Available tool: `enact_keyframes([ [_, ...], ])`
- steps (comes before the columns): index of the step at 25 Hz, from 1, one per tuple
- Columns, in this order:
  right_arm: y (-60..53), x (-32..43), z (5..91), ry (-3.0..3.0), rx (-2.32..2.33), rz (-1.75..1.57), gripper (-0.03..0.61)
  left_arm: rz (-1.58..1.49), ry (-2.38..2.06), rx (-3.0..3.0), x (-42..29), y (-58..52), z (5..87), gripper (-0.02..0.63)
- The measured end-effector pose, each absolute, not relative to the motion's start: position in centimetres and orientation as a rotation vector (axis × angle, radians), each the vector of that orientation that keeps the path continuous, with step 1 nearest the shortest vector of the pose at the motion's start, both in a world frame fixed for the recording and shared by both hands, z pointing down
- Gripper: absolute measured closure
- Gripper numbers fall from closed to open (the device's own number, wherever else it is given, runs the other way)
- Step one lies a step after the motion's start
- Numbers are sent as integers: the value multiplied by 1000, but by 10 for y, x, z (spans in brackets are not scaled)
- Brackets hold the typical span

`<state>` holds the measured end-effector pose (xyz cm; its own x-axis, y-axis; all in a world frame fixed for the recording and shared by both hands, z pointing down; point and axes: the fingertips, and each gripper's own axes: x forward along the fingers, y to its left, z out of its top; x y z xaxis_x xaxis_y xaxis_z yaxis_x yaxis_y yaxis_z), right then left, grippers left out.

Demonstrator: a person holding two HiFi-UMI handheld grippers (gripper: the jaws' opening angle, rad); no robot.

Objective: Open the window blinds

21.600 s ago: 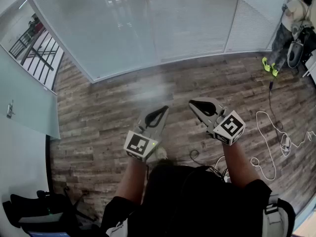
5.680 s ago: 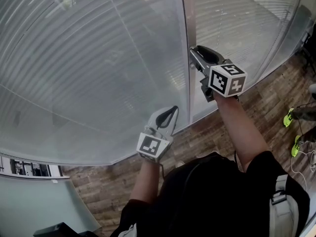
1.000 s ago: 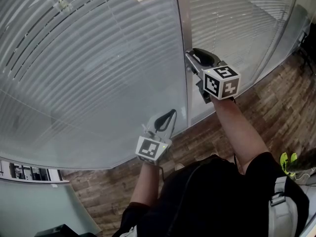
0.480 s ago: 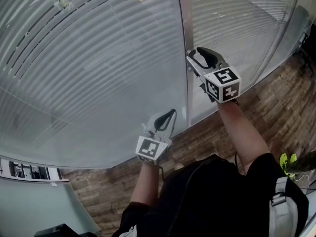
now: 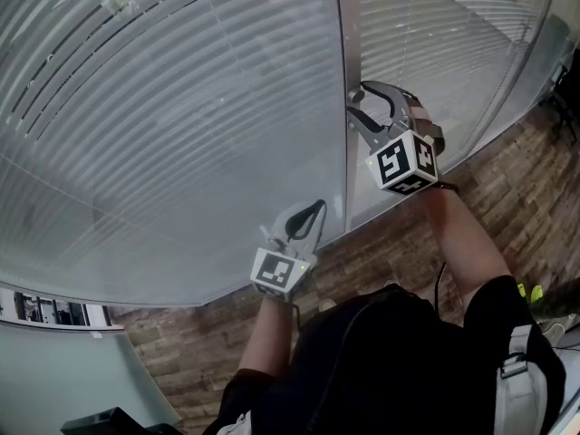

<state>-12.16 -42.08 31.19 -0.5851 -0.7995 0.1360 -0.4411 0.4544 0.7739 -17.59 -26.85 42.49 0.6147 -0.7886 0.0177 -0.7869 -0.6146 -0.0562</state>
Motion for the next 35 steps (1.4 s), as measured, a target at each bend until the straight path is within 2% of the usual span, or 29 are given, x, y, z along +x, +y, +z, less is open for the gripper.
enact_keyframes([
  [11, -428, -123, 321, -1882, 940, -1262, 368, -63, 1352, -2773, -175, -271, 425, 611],
  [14, -427, -122, 323, -1885, 936, -1250, 448, -45, 1370, -2777, -177, -271, 427, 610],
  [20, -428, -123, 323, -1893, 948, -1243, 451, -66, 1368, -2786, -178, -269, 427, 611],
  [35, -431, -120, 315, -2290, 1144, -812, 451, -77, 1371, -2758, -181, -268, 428, 610],
])
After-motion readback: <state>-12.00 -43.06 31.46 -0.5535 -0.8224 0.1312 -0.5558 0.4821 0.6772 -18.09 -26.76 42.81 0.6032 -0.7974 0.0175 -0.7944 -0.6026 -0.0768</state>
